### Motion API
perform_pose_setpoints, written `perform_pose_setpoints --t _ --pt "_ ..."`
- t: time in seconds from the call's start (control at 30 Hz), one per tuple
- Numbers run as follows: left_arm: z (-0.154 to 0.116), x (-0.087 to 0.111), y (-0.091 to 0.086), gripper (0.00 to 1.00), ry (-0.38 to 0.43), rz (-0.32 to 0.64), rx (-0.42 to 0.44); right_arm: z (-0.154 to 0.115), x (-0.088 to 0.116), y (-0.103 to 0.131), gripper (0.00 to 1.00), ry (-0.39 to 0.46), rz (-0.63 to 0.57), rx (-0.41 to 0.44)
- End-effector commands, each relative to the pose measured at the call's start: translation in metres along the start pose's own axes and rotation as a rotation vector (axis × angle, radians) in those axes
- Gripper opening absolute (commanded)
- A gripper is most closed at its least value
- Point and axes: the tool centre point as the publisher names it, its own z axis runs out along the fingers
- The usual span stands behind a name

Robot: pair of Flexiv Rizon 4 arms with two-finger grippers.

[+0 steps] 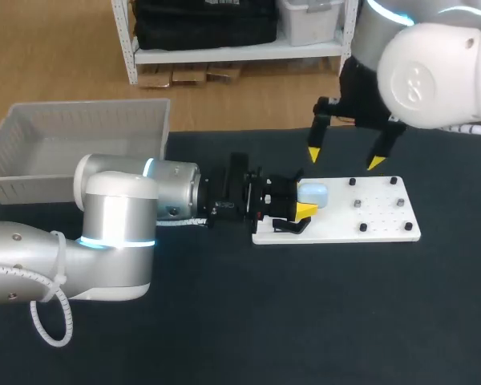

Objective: Pick up each earbud case from the left stands, insert the matching earbuds, close the lid, and place the case in the box.

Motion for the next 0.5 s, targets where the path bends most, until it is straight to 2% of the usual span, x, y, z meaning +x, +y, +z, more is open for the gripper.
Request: perform_pose_setpoints --t 0.03,0.3,0.5 --pt "-0.008 -0.012 -0.002 0.0 0.003 0.013 -0.022 -0.02 0.019 -0.022 1.0 -0.063 -0.004 -0.084" --pt "-0.052 -0.061 -0.003 0.0 0.046 0.052 -0.102 -0.02 0.019 -0.022 1.0 -0.063 -0.004 -0.084" --pt "-0.097 -0.092 0.0 0.0 0.122 0.069 -0.202 -0.02 0.019 -0.022 1.0 -0.063 -0.004 -0.084"
